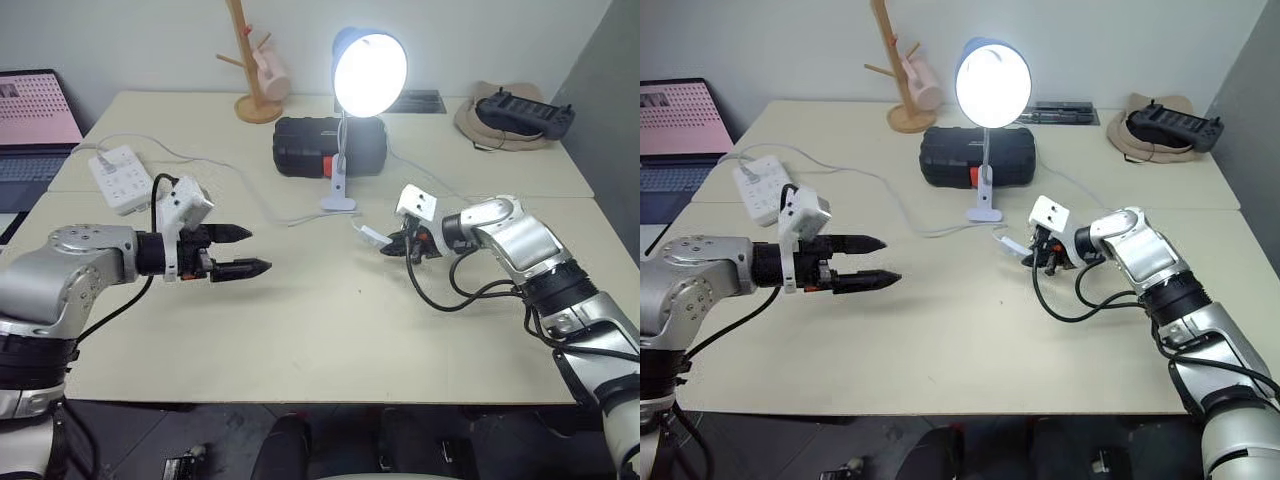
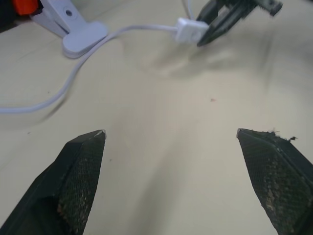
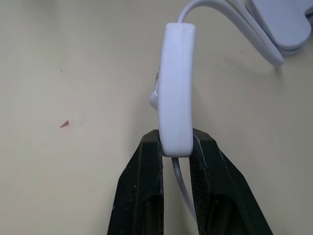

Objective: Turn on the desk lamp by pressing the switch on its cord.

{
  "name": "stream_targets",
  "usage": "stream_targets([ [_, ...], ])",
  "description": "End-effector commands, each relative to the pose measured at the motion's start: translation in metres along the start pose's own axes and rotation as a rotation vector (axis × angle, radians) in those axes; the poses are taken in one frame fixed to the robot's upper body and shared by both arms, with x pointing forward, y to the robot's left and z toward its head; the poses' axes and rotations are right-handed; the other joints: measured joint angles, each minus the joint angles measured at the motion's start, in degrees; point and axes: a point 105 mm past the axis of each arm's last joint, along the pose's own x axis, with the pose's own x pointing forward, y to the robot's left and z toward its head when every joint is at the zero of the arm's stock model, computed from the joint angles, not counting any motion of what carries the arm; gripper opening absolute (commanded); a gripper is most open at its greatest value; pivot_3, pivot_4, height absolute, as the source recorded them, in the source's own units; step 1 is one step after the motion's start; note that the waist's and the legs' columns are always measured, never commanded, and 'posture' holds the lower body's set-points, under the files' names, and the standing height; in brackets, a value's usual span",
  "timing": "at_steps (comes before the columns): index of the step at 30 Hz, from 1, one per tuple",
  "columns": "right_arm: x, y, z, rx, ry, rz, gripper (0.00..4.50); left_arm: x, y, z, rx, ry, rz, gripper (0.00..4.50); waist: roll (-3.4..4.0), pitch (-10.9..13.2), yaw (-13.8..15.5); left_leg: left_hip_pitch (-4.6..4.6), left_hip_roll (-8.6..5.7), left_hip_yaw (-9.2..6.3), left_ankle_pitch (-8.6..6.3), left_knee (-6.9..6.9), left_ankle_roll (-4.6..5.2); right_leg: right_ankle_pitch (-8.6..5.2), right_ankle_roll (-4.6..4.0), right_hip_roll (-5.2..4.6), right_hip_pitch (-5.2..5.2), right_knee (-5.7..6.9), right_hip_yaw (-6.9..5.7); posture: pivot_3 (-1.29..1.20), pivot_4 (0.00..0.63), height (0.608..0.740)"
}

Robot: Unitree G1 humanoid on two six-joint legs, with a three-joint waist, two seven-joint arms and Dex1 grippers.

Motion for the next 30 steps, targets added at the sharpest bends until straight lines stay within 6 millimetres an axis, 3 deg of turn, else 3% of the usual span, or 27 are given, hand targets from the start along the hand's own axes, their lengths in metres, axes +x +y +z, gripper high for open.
stream_targets([
  [1, 0.013, 0.003, 0.001, -0.176, 0.065, 0.035, 0.39, 0.007, 0.001, 0.002, 0.153, 0.03, 0.024, 4.47, 0.0, 0.0, 0.04, -0.01, 0.0, -0.02, -0.01, 0.02, 0.03, 0.0, 0.0, 0.0, 0.0, 0.01, -0.01, 0.0, 0.15, 0.74],
  [7, 0.022, 0.004, -0.01, -0.18, 0.103, 0.075, 0.39, 0.009, 0.0, 0.012, 0.162, -0.023, 0.022, 4.47, 0.0, 0.0, 0.08, 0.03, 0.0, -0.07, -0.06, 0.06, 0.11, 0.0, 0.0, 0.01, 0.03, 0.08, -0.03, 0.0, 0.15, 0.74],
  [8, 0.021, 0.003, -0.011, -0.179, 0.104, 0.075, 1.08, 0.009, 0.0, 0.014, 0.162, -0.03, 0.022, 4.5, 0.0, 0.0, 0.08, 0.04, -0.01, -0.08, -0.06, 0.06, 0.11, 0.0, 0.0, 0.01, 0.03, 0.09, -0.02, 0.0, 0.15, 0.74],
  [16, 0.01, 0.003, -0.01, -0.149, 0.079, 0.091, 2.88, 0.005, 0.007, 0.019, 0.174, -0.042, 0.051, 4.5, 0.0, 0.0, 0.14, 0.02, -0.02, -0.23, -0.06, 0.06, 0.12, 0.0, 0.0, -0.01, 0.04, 0.1, -0.03, 0.0, 0.15, 0.74],
  [23, -0.024, 0.015, -0.008, -0.09, 0.031, 0.112, 4.46, -0.002, 0.014, 0.025, 0.187, -0.034, 0.044, 4.5, 0.01, 0.01, 0.42, 0.0, -0.03, -0.29, -0.06, 0.08, 0.12, 0.0, 0.0, -0.01, 0.03, 0.11, -0.07, 0.0, 0.15, 0.74],
  [30, -0.073, 0.04, 0.013, -0.046, -0.163, 0.055, 4.49, -0.01, 0.023, 0.038, 0.202, -0.046, 0.039, 4.5, 0.01, 0.02, 0.46, -0.03, -0.03, -0.35, -0.07, 0.09, 0.13, 0.0, 0.0, 0.02, 0.04, 0.1, -0.12, 0.0, 0.15, 0.74],
])
